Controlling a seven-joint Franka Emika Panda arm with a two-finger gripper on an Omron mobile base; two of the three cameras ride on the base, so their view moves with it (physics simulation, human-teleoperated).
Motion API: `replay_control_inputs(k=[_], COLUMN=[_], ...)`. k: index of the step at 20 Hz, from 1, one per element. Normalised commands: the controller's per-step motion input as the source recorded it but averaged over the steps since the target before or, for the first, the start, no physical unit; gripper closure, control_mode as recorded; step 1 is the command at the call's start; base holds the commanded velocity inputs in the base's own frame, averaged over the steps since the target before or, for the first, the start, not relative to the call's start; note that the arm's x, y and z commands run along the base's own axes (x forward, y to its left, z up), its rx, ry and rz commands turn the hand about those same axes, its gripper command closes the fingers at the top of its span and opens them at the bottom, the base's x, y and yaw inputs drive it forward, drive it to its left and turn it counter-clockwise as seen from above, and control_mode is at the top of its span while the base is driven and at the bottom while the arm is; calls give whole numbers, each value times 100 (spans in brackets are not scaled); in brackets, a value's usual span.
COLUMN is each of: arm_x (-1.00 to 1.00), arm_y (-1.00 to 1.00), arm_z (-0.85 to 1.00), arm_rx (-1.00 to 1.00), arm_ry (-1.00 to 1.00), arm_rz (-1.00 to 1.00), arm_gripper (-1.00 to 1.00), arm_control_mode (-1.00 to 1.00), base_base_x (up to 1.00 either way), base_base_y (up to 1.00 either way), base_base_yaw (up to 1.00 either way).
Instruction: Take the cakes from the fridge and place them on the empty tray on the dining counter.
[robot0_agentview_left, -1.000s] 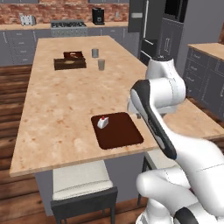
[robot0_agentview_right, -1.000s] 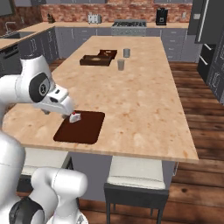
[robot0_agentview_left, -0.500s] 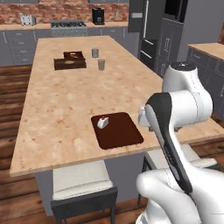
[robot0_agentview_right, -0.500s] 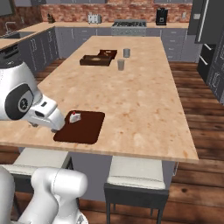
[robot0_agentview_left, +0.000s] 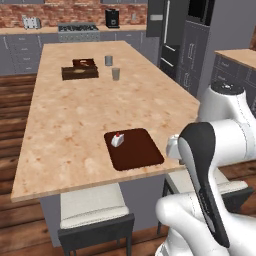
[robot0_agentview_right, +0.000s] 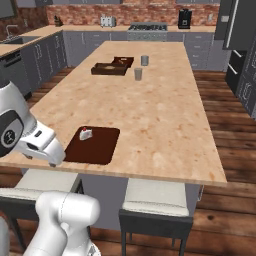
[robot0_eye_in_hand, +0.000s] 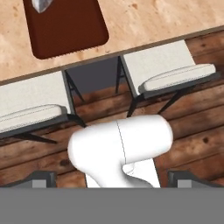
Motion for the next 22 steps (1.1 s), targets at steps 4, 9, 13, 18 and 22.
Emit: replay_control_inputs(k=[4, 9, 13, 18, 22], arm_x=[-18, 0, 0, 0, 0], arm_y=[-1, 0, 0, 0, 0], arm_z=[0, 0, 0, 0, 0], arm_rx=[0, 0, 0, 0, 0], arm_ry=[0, 0, 0, 0, 0], arm_rz=[0, 0, 0, 0, 0], arm_gripper=[-100, -100, -100, -100, -100], arm_control_mode=[100, 100, 100, 100, 100], base_base_x=[-1, 0, 0, 0, 0], base_base_y=[-12, -91, -100, -100, -100], base_base_yaw=[0, 0, 0, 0, 0])
